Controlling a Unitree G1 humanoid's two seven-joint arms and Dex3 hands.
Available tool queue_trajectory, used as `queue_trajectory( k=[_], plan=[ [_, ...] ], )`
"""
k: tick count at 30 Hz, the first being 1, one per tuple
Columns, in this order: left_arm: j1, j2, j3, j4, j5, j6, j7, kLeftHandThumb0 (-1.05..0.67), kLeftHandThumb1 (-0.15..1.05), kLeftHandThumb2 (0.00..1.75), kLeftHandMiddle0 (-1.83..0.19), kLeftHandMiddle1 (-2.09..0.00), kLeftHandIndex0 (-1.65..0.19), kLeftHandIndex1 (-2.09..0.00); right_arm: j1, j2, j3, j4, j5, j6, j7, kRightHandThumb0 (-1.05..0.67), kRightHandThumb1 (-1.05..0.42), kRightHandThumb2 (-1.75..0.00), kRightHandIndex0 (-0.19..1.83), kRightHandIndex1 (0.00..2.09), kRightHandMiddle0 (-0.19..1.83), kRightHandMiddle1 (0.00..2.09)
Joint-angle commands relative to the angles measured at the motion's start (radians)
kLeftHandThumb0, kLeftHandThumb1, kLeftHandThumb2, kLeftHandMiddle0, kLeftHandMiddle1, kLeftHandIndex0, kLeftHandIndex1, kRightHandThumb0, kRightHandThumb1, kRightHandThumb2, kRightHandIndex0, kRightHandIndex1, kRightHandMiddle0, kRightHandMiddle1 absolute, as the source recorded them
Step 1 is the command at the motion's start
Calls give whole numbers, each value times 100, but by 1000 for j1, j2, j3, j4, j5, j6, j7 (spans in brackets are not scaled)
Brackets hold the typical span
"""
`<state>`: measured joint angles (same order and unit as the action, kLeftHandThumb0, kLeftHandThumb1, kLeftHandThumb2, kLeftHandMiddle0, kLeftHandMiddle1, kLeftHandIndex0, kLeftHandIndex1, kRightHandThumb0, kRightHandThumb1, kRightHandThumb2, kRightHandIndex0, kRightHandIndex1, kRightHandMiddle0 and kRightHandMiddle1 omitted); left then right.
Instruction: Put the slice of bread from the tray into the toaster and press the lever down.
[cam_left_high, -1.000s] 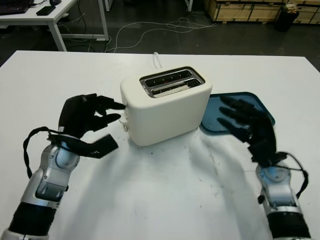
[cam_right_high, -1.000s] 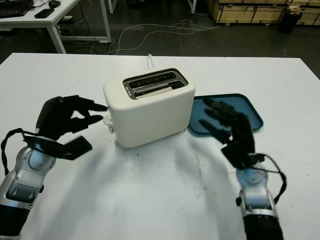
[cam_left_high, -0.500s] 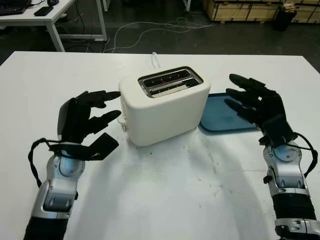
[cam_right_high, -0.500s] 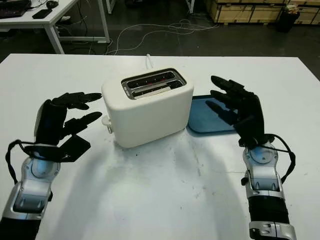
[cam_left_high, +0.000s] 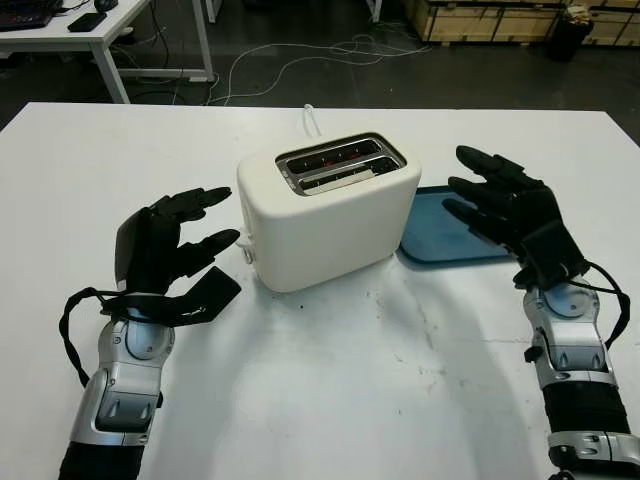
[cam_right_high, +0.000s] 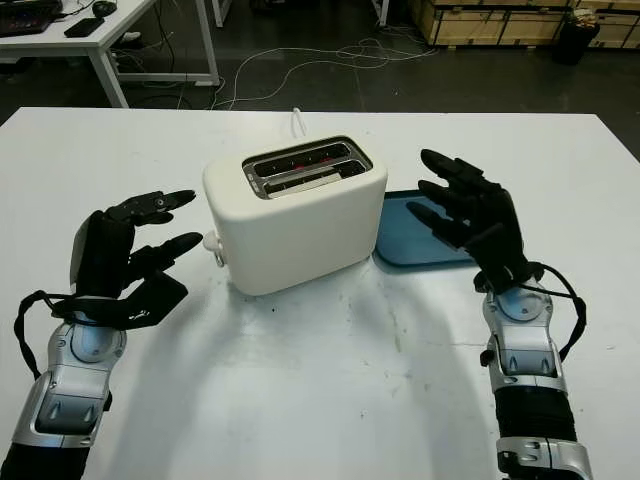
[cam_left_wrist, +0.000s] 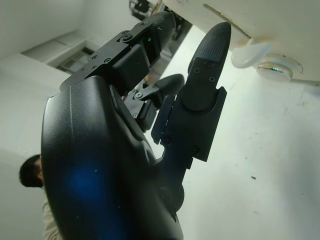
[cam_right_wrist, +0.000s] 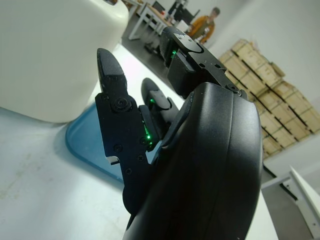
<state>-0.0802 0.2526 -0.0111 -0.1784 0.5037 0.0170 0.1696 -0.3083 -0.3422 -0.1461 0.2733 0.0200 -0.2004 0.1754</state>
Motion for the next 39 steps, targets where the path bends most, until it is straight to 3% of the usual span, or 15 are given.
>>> queue_trajectory(
  k=[1,13,17,20,27,39],
  plan=[
    [-8,13,-3,-14,13,16,-21,-58,84,0,-63,-80,-90,-1,-6,-3,6,5,-2,-32,13,-31,-87,0,65,1,55,0],
    [-197,278,22,30,53,16,-222,-64,78,0,-74,-83,-98,-4,-140,-163,35,29,-96,-31,101,-26,-81,0,70,2,61,2],
    [-262,323,14,49,54,23,-274,-63,77,0,-77,-77,-99,-4,-183,-221,61,38,-162,-36,105,-37,-79,0,73,3,63,3],
    [-300,342,3,61,60,26,-303,-63,77,0,-81,-76,-100,-4,-219,-255,80,49,-199,-35,118,-44,-79,0,76,4,66,3],
    [-355,354,-22,68,71,53,-354,-61,76,0,-83,-74,-101,-4,-266,-303,114,39,-237,-14,161,-42,-76,0,78,3,68,2],
    [-358,345,-31,94,87,30,-336,-61,79,0,-77,-87,-100,-2,-327,-319,158,97,-268,-41,193,-39,-77,0,78,1,68,1]
  ],
)
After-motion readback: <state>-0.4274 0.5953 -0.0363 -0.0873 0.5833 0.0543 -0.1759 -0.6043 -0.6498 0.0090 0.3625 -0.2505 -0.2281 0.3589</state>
